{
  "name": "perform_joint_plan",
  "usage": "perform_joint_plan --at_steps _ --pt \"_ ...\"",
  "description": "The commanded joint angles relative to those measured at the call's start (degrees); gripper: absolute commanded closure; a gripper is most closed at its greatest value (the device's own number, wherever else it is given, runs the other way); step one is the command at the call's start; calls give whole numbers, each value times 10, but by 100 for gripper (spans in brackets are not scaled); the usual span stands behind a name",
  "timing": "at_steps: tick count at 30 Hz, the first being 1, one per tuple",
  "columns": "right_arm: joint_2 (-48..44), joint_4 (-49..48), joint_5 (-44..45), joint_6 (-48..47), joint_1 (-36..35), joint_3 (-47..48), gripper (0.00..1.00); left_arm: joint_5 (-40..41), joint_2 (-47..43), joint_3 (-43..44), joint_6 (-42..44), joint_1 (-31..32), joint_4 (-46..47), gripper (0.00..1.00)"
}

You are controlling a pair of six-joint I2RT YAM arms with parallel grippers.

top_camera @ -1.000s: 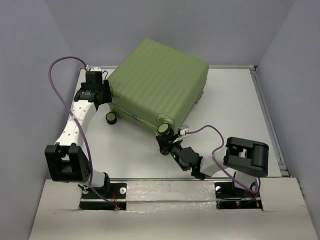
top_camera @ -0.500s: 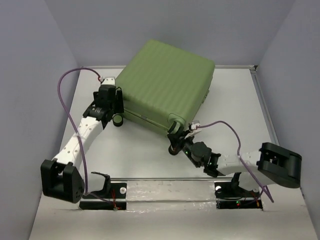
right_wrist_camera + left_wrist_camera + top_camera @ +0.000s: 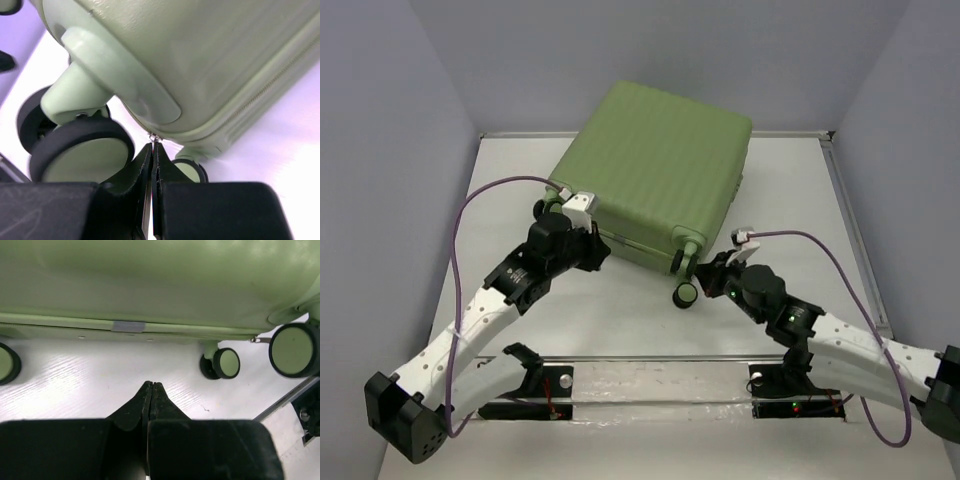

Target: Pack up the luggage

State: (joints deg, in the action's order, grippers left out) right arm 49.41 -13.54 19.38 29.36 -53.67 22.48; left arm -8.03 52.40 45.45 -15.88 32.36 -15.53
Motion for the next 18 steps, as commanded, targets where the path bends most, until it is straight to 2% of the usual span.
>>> perform_joint_plan --at_steps 1,2,3,4,5,7,9,12,16,18 --pt "-103 158 21 -26 24 69 93 100 -34 31 -9 8 6 82" --pt "-106 177 -5 -26 24 76 84 122 -34 41 -8 4 -3 72" --pt "-103 205 -23 -23 24 88 68 139 -31 60 -8 2 -8 54" --pt "-98 221 -62 -21 24 96 35 142 -25 71 -8 -4 -15 47" --pt "-86 254 -78 -25 24 105 24 147 -23 81 -7 -5 -19 35" --pt "-77 288 -109 -29 24 137 12 183 -25 108 -6 -5 -27 27" --pt "-81 322 -134 -38 24 157 7 229 -26 126 -3 -12 -35 18" --pt "-105 365 -127 -29 24 193 1 267 -21 167 1 -22 -63 14" --pt "-75 360 -142 -15 24 237 0 344 -20 168 15 -38 -89 7" --pt "-54 349 -145 -16 16 264 0 337 -16 165 23 -59 -100 5"
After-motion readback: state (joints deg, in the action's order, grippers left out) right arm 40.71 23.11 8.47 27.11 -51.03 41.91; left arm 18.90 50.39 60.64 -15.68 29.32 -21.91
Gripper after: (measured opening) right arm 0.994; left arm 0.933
